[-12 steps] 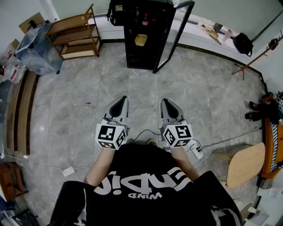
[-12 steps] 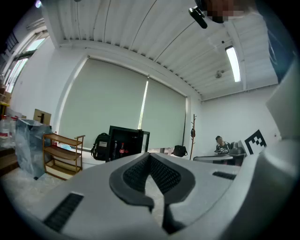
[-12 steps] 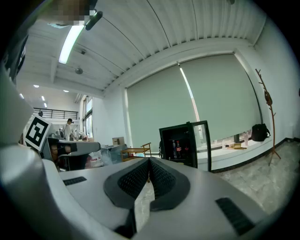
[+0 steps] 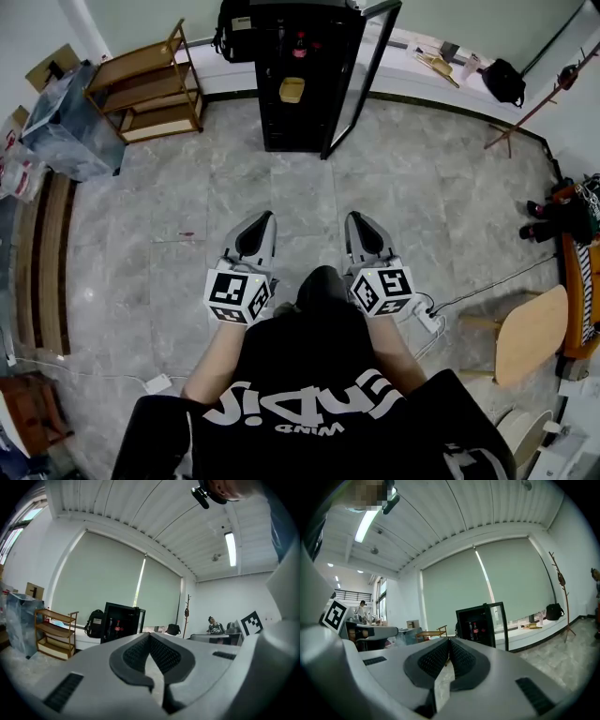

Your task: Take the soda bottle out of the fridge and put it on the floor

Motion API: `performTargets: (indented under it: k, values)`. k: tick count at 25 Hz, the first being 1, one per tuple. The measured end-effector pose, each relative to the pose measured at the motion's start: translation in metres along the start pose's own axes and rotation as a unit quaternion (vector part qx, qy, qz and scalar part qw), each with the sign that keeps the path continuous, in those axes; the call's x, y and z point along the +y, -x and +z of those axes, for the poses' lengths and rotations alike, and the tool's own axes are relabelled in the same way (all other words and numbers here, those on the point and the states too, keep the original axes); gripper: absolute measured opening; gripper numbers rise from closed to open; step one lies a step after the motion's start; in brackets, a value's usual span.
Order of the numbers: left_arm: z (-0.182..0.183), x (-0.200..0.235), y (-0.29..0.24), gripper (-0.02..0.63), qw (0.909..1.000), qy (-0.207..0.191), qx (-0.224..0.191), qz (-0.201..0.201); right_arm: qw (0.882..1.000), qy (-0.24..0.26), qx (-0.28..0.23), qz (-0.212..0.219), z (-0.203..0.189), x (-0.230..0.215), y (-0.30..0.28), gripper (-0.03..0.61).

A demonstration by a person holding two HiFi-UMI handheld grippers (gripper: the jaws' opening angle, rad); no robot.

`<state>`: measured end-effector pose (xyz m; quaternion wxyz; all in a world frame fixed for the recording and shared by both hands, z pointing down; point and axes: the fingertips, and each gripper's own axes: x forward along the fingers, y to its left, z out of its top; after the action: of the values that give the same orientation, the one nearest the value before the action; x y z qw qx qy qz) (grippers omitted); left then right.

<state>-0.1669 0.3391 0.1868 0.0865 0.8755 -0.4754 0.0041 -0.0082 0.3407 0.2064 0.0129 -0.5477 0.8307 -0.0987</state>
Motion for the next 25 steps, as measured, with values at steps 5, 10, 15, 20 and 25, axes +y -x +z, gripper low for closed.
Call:
performTargets:
  k: [5,10,15,20,25]
  values:
    - [-0.003,0.015,-0.019,0.006,1.0000,-0.002,0.001,-0.005,1.000,-0.006,-0.001,-0.006,-0.004,-0.011,-0.015,0.023]
    - [-0.003,0.035,-0.048,0.006,0.9999,-0.007,0.003,-0.012,1.000,-0.011,0.005,-0.005,-0.012,-0.022,-0.048,0.023]
    - [-0.002,0.057,-0.090,0.006,0.9996,-0.008,0.012,-0.023,1.000,-0.014,-0.004,0.003,-0.004,-0.037,-0.088,0.023]
    - [0.004,0.074,-0.152,0.006,0.9991,-0.009,0.026,-0.032,1.000,-0.019,0.006,0.005,0.006,-0.073,-0.139,0.023]
    - [0.024,0.101,-0.218,0.006,0.9992,0.000,0.033,-0.023,0.999,-0.022,0.021,0.024,0.025,-0.109,-0.200,0.023]
